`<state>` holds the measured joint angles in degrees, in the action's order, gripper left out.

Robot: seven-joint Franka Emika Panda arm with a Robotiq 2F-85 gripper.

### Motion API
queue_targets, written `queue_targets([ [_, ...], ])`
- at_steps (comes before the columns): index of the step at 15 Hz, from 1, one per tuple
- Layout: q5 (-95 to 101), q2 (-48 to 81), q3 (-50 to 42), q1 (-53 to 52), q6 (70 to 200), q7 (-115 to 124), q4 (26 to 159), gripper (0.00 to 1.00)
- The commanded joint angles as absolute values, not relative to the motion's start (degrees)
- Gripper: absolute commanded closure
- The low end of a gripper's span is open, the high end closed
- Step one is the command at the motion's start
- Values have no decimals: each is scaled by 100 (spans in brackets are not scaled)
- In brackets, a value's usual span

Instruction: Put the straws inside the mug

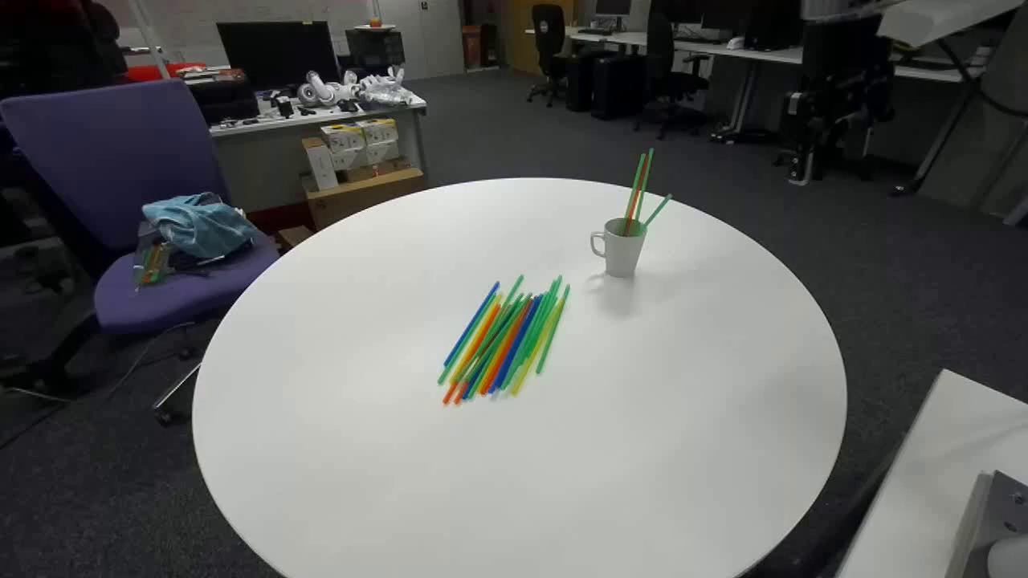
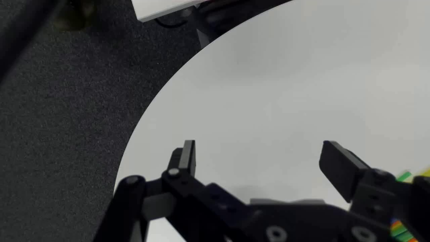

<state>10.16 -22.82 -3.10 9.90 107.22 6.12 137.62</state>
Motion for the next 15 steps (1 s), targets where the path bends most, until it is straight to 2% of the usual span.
queue_targets([
  [1,1038,-2278,-373,921,10709,632,13754,0],
  [6,969,-1514,-179,857,11113,1347,13409,0],
  [15,325,480,18,311,12856,3080,12409,0],
])
